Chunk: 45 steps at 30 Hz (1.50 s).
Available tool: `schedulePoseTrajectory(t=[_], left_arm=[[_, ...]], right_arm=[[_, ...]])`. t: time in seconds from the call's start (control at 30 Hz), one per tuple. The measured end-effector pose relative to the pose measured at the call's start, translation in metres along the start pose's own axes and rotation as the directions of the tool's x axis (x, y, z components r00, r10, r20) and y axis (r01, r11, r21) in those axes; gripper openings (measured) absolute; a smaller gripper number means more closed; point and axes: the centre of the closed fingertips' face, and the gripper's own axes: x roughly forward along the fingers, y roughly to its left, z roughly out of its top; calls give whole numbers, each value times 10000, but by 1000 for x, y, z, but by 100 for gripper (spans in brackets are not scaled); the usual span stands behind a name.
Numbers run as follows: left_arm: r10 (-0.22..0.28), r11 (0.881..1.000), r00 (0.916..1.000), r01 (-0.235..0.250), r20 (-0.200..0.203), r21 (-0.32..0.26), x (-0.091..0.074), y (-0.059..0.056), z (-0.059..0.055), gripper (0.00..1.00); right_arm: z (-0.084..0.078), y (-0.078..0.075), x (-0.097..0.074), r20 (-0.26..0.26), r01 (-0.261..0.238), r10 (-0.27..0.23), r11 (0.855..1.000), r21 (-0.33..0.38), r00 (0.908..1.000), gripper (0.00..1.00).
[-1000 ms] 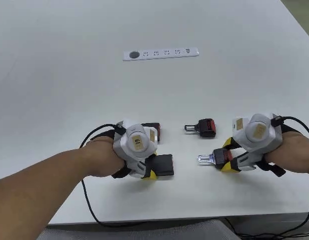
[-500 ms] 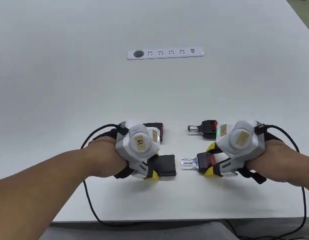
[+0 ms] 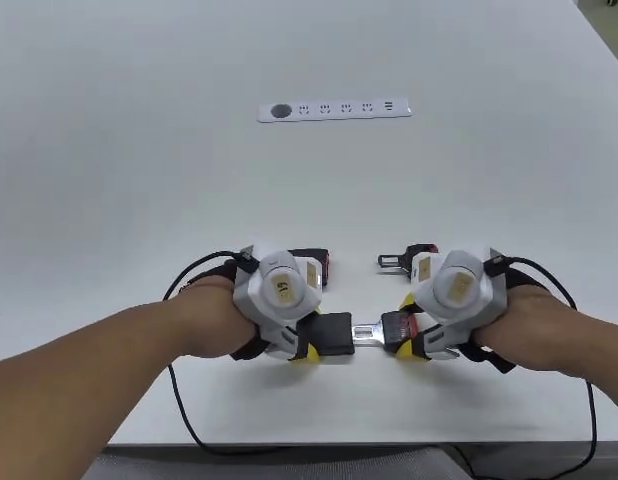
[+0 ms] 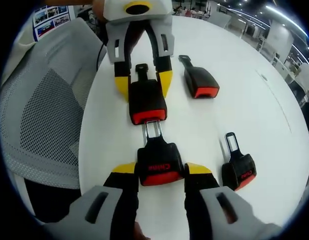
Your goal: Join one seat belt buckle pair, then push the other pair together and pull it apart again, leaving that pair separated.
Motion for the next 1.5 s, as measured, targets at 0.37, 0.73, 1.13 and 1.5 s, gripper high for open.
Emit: schedulePoseTrajectory(t=[0.37,0.73,1.13,1.5], left_arm=[[26,10000,10000,-27,-74,-88,0,0,2,34],[4,10000,9999,-5,-131,-42,0,-1,3,34],[97,9998,9999,-97,-31,-148,1,1,1,33],[-8,9999,10000,8,-9,119,1,0,2,33]], right_arm=[[2,0,1,246,-71,70,10000,29,9997,35],[10,3,7,393,-182,189,9997,-181,9990,34],[13,7,8,303,78,-82,9999,130,9995,33],[16,9,9,230,65,-64,10000,-22,9997,32]])
